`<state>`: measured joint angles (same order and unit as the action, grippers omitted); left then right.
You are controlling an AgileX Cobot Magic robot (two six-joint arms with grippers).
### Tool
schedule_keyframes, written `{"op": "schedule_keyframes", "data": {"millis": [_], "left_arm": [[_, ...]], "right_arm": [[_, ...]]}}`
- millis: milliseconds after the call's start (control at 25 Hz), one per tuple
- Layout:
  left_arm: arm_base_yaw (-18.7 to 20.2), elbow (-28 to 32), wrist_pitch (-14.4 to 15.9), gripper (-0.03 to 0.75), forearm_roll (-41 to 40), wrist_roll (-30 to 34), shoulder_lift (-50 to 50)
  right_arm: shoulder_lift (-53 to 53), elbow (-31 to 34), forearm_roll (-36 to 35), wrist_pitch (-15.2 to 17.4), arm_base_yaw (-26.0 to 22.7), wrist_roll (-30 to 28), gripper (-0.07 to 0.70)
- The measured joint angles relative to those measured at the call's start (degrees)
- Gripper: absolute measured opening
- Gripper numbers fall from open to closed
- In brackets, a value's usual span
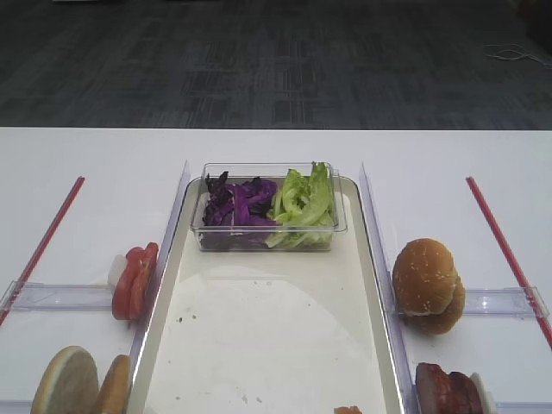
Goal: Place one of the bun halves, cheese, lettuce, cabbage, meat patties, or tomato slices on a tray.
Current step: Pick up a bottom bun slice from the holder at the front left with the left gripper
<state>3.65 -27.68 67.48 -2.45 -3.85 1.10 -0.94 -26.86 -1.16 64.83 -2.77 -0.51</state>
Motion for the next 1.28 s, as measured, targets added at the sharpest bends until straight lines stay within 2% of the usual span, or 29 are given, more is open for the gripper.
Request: {"op": "schedule_keyframes", "data": {"millis": [720,840,1040,1280], "left_arm": [[0.0,0.0,0.3,0.540,0.1,0.5,0.0],[0.0,-0.7,1.7,0.540,1.2,0.5,-2.4],[0.3,-1.7,2.1,0.540,2.5,0.5,-5.5],[0.3,-2.3,5.1,0.540,2.9,0.5,-7.1]], "right_arm": [[0.0,0.0,0.0,0.0,0.0,-0.1,0.245],[0.0,0.0,0.0,0.0,0.0,-0.1,0.245],[0.0,0.0,0.0,0.0,0.0,-0.1,0.245],[0.0,0.0,0.0,0.0,0.0,-0.1,0.245]]}}
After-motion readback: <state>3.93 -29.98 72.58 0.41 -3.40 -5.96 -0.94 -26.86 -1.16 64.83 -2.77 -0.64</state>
